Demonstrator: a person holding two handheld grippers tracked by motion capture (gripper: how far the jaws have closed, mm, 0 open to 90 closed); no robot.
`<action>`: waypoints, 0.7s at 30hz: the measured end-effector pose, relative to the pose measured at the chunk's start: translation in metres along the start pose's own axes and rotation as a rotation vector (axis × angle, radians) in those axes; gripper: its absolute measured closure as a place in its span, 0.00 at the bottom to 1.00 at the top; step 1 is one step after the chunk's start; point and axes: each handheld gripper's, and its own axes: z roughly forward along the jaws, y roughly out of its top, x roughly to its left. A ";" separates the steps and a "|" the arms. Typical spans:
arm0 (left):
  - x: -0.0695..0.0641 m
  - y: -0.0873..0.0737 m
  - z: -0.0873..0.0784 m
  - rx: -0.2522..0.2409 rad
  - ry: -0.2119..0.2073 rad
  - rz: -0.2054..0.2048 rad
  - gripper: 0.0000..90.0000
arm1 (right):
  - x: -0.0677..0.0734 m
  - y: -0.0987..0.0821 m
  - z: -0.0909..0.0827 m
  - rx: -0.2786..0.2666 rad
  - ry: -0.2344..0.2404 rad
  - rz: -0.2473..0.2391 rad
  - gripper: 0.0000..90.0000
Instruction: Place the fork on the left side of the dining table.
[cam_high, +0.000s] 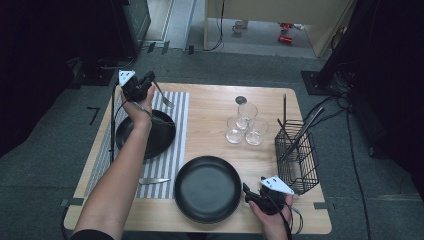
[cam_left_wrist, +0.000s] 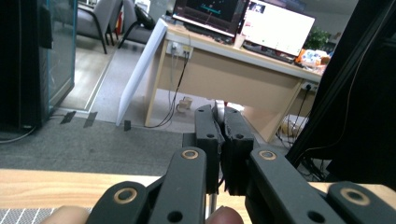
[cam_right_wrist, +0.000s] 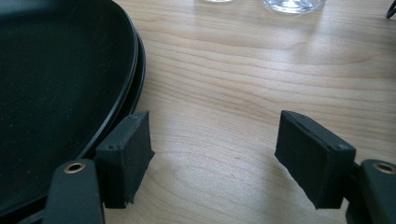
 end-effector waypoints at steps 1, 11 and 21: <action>0.001 -0.001 0.001 0.003 0.002 0.004 0.98 | 0.000 0.000 0.000 0.000 0.000 0.000 0.30; 0.019 -0.011 -0.001 0.020 0.035 -0.019 0.98 | 0.000 0.000 0.000 0.001 -0.001 0.001 0.30; 0.042 -0.015 -0.006 0.074 0.074 -0.029 0.88 | 0.002 0.000 0.001 0.004 0.004 0.004 0.30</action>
